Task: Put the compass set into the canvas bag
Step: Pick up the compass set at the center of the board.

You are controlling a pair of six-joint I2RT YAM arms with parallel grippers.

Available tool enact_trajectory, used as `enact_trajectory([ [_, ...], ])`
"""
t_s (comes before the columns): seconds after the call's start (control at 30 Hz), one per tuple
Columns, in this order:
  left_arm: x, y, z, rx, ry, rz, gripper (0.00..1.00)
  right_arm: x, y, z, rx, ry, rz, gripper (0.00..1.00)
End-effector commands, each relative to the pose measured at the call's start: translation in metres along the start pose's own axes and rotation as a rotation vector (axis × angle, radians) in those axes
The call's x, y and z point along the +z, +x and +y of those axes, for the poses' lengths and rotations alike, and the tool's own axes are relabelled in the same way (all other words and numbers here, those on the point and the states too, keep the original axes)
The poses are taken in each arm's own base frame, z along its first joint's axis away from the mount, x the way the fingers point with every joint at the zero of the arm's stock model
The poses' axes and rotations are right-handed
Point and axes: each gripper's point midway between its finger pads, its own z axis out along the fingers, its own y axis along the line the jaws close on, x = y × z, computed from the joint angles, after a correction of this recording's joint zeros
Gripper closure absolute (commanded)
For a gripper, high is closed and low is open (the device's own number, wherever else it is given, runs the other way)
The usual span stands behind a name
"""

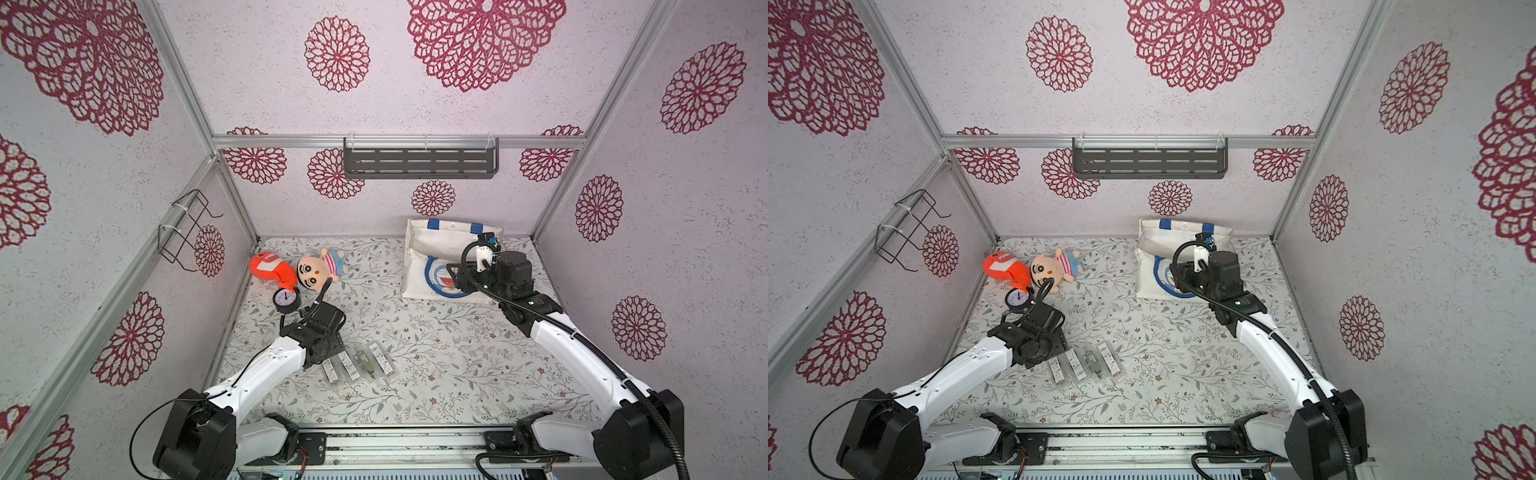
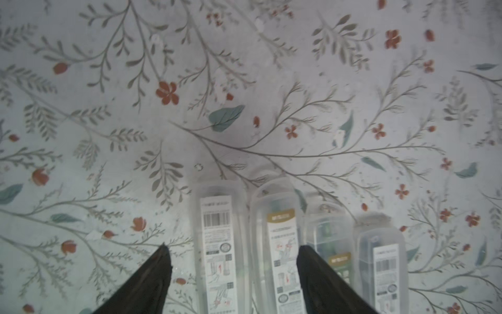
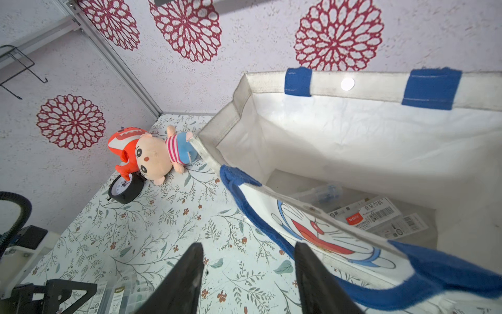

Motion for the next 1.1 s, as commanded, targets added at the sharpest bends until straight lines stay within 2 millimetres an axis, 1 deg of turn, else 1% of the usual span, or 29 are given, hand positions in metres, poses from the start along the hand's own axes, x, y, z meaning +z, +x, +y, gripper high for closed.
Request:
enact_trajectory([
  [0.0, 0.000, 0.007, 0.013, -0.111, -0.034, 0.010, 0.24, -0.010, -0.023, 0.015, -0.034, -0.053, -0.083, 0.43],
  [0.17, 0.010, 0.022, 0.010, -0.127, -0.021, 0.051, 0.27, -0.014, -0.026, 0.018, -0.039, -0.063, -0.092, 0.42],
  [0.23, 0.014, 0.024, 0.000, -0.107, 0.011, 0.056, 0.28, -0.015, -0.026, 0.018, -0.041, -0.063, -0.094, 0.42],
  [0.3, 0.017, 0.027, -0.003, -0.085, 0.000, 0.062, 0.27, -0.015, -0.025, 0.018, -0.040, -0.060, -0.092, 0.42],
  [0.43, 0.024, 0.035, 0.000, -0.064, -0.042, 0.077, 0.29, -0.016, -0.026, 0.016, -0.040, -0.050, -0.095, 0.42],
  [0.6, 0.026, 0.042, 0.004, -0.065, -0.067, 0.079, 0.31, -0.018, -0.028, 0.016, -0.045, -0.045, -0.104, 0.41],
  [0.83, 0.031, 0.054, 0.016, -0.070, -0.098, 0.112, 0.32, -0.017, -0.026, 0.018, -0.042, -0.057, -0.097, 0.40],
  [0.97, 0.028, 0.054, 0.016, -0.067, -0.081, 0.104, 0.32, -0.017, -0.026, 0.018, -0.042, -0.058, -0.095, 0.40],
  [1.07, 0.024, 0.050, 0.015, -0.061, -0.063, 0.084, 0.31, -0.017, -0.026, 0.018, -0.042, -0.059, -0.094, 0.40],
])
